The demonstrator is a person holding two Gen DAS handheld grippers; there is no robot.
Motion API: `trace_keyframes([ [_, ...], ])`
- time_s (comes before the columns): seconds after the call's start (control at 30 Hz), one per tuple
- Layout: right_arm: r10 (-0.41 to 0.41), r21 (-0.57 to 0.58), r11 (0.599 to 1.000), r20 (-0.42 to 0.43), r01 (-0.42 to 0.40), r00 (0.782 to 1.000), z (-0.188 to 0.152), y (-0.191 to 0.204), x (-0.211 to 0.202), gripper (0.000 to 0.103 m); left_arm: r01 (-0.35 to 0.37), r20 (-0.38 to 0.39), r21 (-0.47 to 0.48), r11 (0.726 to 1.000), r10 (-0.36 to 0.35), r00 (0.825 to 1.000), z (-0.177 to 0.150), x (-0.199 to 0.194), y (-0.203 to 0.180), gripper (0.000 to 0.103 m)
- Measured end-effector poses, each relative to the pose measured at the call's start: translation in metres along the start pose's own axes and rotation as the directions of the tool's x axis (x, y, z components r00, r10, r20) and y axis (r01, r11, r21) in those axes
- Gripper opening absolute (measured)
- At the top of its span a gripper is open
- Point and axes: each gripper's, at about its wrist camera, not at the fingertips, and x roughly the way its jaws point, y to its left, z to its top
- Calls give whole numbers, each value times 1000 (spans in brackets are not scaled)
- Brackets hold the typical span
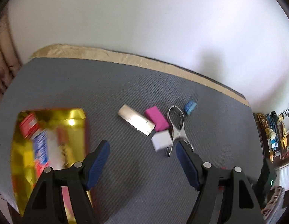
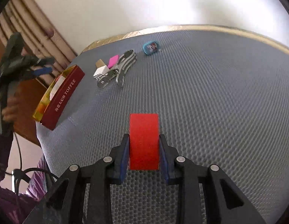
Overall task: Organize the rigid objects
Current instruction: 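Grasp the gold ribbed case with the left tool while the right tool holds the red block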
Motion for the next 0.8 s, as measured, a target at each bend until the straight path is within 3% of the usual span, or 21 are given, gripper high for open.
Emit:
trace_keyframes([
  [0.13,26,10,1000,24,-26,999,-3,-4,-3,28,-2,-78,-125,992,-7,997,28,43,8,76],
  [0.3,55,30,998,39,-57,998,-10,-14,-13,30,-1,-118,-321,947,-39,992,43,86,33,76],
  [0.47,72,37,997,39,-74,997,-11,-17,-15,30,-56,-139,-358,932,5,990,43,105,33,76],
  [0.57,85,39,996,34,-86,996,-11,-18,-15,30,-100,-195,-348,932,32,980,45,121,29,75],
  [0.63,85,41,995,29,-86,996,-10,-18,-14,30,-127,-234,-370,920,40,972,42,131,32,57],
  [0.67,85,41,995,27,-86,996,-10,-18,-14,30,-134,-221,-372,919,52,974,44,130,31,53],
  [0.7,84,40,996,26,-85,996,-10,-18,-13,30,-136,-221,-371,919,55,974,46,130,30,39],
  [0.8,78,41,996,25,-79,997,-9,-17,-12,30,-141,-214,-376,916,62,975,49,129,32,31],
])
